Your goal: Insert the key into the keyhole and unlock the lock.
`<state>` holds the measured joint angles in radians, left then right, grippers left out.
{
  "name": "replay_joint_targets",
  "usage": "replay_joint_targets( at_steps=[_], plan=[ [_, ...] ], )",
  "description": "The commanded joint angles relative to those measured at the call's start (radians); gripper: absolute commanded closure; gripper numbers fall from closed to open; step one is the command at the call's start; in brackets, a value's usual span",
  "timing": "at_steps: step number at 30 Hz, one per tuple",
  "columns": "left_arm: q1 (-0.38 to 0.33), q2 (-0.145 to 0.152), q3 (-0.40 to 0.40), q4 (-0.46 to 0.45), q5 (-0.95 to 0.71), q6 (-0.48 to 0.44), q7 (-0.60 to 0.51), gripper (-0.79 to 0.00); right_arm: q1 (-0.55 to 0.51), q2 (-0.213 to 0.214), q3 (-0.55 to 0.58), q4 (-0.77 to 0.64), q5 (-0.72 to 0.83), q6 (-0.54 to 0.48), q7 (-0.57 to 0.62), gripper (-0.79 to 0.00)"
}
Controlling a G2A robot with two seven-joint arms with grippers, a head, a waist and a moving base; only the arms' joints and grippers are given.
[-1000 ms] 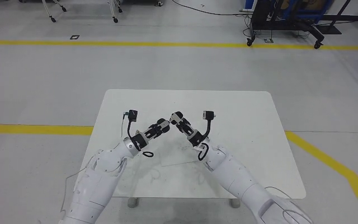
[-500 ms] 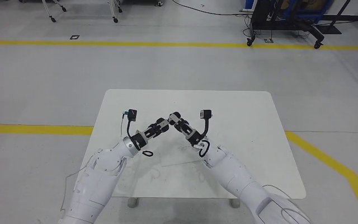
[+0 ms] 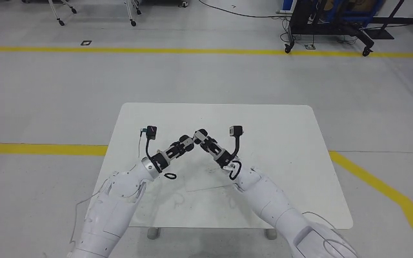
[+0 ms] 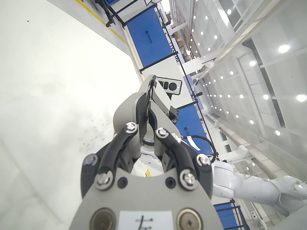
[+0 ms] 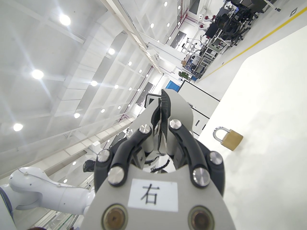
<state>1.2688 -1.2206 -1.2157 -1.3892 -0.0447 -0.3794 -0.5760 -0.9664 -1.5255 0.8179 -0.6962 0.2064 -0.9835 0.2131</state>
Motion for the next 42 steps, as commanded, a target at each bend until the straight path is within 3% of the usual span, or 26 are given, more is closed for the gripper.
replay_joint_targets(
  at_steps=[1, 18, 23, 26, 30, 34, 37, 38, 39, 42],
  plan=[
    [0.001, 0.0, 0.0, -0.001, 0.003, -0.003, 0.002, 0.0, -0.003, -0.001, 0.001, 0.0, 0.008, -0.002, 0.017, -0.785],
    [0.008, 0.005, -0.017, -0.008, -0.002, 0.004, 0.01, 0.0, -0.004, 0.0, 0.0, 0.0, 0.001, 0.003, 0.019, -0.785],
    [0.023, 0.006, -0.013, -0.031, 0.015, 0.038, 0.017, 0.0, 0.02, 0.052, 0.052, 0.019, -0.3, -0.004, 0.016, -0.785],
    [0.021, 0.007, -0.011, -0.034, -0.003, 0.049, -0.019, 0.0, 0.021, 0.113, 0.134, 0.005, -0.388, -0.029, 0.099, -0.785],
    [0.01, 0.008, 0.003, -0.027, -0.079, 0.046, -0.123, 0.0, -0.036, 0.182, 0.225, -0.112, -0.347, -0.029, 0.287, -0.785],
    [-0.009, 0.013, 0.014, -0.012, -0.106, 0.037, -0.248, 0.0, -0.09, 0.227, 0.252, -0.247, -0.197, -0.016, 0.553, -0.785],
    [-0.016, 0.017, 0.028, -0.012, -0.114, 0.003, -0.349, 0.0, -0.123, 0.264, 0.245, -0.375, -0.043, 0.109, 0.732, -0.785],
    [-0.018, 0.019, 0.032, -0.011, -0.115, -0.004, -0.377, 0.0, -0.133, 0.276, 0.244, -0.404, -0.01, 0.139, 0.763, -0.776],
    [-0.019, 0.02, 0.034, -0.011, -0.114, -0.01, -0.391, 0.0, -0.138, 0.283, 0.246, -0.416, 0.0, 0.156, 0.78, -0.705],
    [-0.023, 0.024, 0.035, -0.002, -0.115, -0.028, -0.414, 0.0, -0.149, 0.31, 0.242, -0.444, 0.02, 0.197, 0.821, -0.416]
  ],
)
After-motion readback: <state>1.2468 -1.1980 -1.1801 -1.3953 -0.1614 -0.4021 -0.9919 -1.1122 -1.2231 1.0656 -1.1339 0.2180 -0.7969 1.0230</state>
